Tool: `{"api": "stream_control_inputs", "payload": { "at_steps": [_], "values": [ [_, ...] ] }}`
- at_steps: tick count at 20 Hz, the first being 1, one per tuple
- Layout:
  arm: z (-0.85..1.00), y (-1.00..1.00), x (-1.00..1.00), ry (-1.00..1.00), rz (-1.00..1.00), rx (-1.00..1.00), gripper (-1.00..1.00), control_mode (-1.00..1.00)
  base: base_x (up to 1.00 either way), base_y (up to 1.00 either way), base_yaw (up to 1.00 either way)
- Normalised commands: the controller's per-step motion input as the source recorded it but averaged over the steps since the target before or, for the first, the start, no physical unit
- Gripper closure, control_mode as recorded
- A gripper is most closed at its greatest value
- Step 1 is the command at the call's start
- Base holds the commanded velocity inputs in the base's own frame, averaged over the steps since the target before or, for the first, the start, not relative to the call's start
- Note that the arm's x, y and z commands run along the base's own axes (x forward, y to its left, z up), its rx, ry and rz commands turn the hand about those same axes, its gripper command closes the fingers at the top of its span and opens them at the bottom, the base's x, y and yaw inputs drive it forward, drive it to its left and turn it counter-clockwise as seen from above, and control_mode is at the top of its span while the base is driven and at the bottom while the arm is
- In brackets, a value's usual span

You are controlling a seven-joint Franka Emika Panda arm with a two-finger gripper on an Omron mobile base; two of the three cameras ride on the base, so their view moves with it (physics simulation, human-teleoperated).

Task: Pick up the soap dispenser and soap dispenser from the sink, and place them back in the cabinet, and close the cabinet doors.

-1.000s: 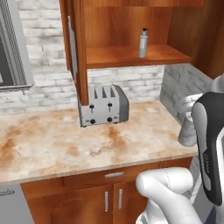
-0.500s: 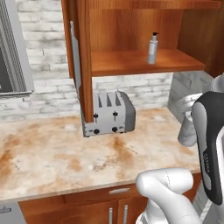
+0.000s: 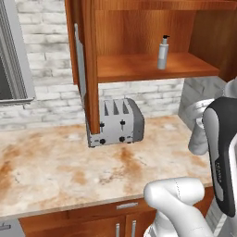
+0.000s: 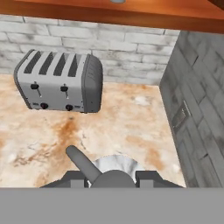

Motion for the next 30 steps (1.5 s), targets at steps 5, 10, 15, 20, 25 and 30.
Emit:
{"api": "stream_control_inputs", "payload": {
  "at_steps": [5, 10, 15, 20, 25, 30],
  "values": [
    [0.0, 0.0, 0.0, 0.0, 0.0, 0.0, 1.0, 1.0, 0.37, 0.0, -0.04],
    [0.0, 0.0, 0.0, 0.0, 0.0, 0.0, 1.0, 1.0, 0.38, 0.0, -0.08],
    [0.0, 0.0, 0.0, 0.0, 0.0, 0.0, 1.0, 1.0, 0.24, 0.0, -0.12],
    [0.0, 0.0, 0.0, 0.0, 0.0, 0.0, 1.0, 1.0, 0.01, 0.0, -0.01],
    [0.0, 0.0, 0.0, 0.0, 0.0, 0.0, 1.0, -1.0, 0.0, 0.0, 0.0],
    [0.07, 0.01, 0.0, -0.02, 0.0, 0.0, 1.0, -1.0, 0.0, 0.0, 0.0]
  ]
}}
